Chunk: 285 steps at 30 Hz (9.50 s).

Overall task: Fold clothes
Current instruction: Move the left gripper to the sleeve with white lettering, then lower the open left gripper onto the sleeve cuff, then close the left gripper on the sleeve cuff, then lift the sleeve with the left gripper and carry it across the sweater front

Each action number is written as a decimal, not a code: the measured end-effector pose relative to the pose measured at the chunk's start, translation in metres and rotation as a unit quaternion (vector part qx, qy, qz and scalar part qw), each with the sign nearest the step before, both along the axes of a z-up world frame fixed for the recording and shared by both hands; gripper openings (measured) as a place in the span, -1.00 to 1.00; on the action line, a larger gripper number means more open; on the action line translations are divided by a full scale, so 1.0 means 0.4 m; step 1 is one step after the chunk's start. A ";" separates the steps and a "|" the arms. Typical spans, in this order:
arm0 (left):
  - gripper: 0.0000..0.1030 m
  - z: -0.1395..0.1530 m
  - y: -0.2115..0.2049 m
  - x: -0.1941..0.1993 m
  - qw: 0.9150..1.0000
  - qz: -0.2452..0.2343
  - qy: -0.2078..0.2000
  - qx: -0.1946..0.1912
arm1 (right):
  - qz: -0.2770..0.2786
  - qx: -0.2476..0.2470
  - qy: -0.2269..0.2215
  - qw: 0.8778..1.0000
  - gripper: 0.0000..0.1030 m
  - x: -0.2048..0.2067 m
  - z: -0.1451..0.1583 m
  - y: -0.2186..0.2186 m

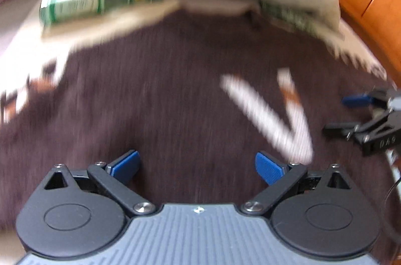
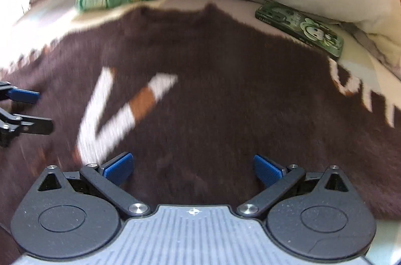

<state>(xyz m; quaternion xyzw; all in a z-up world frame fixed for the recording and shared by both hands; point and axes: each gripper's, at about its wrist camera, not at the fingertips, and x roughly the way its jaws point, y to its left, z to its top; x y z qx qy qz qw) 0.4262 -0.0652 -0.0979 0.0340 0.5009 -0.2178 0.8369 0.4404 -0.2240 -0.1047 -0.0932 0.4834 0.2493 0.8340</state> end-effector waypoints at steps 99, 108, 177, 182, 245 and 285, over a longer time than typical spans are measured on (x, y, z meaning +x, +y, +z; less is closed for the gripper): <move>0.82 0.037 0.819 0.072 0.944 0.327 -0.043 0.027 | 0.008 -0.086 0.048 0.995 1.00 -0.156 0.109 0.374; 0.85 0.000 0.853 0.114 0.930 0.363 -0.014 0.057 | -0.009 -0.091 0.074 0.993 1.00 -0.166 0.063 0.349; 0.93 -0.079 0.895 -0.145 0.787 0.515 -0.080 -0.330 | 0.107 0.028 0.093 0.990 1.00 -0.241 0.092 0.492; 0.95 -0.087 0.905 -0.127 0.783 0.515 -0.093 -0.337 | 0.113 0.028 0.100 0.988 1.00 -0.244 0.082 0.515; -0.77 -0.221 0.960 -0.164 0.603 0.638 -0.064 -0.475 | 0.088 0.047 0.112 0.989 1.00 -0.235 0.071 0.498; -0.83 0.218 0.671 0.024 0.835 0.480 -0.148 -0.227 | 0.163 -0.022 0.144 0.976 1.00 -0.191 0.278 0.389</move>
